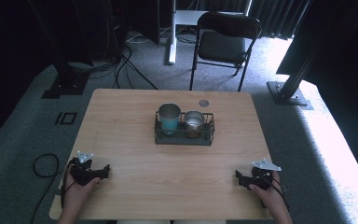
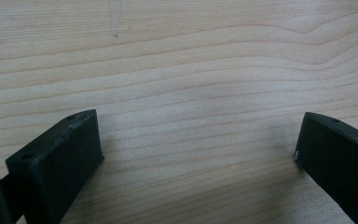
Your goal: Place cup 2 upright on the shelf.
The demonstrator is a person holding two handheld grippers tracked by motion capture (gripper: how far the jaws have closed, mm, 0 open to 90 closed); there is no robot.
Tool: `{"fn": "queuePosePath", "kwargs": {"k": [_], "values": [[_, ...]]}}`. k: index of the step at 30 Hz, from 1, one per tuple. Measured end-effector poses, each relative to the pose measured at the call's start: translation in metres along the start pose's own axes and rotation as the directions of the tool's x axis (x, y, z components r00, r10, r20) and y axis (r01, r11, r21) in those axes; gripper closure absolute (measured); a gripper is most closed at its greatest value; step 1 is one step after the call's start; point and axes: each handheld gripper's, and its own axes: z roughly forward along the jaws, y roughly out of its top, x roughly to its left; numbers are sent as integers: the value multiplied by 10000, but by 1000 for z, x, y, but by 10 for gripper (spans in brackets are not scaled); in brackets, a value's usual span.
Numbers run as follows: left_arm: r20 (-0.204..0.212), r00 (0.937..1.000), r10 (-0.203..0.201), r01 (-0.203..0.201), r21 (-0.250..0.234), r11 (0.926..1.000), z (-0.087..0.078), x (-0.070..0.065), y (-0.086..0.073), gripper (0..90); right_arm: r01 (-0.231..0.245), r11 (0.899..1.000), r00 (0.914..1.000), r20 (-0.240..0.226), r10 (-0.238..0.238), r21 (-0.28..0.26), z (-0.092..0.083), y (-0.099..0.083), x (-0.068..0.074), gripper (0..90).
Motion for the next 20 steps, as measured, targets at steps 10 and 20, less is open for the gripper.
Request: {"fn": "queuePosePath", "kwargs": {"k": [10,20], "values": [[0,10000,1,-1,0,10000,0,0,0,11,-82,9999,10000,26,82,144,1,0,-1,114],[3,10000,-2,2,-4,10000,0,0,0,11,-86,9999,10000,26,86,147,1,0,-1,113]]}}
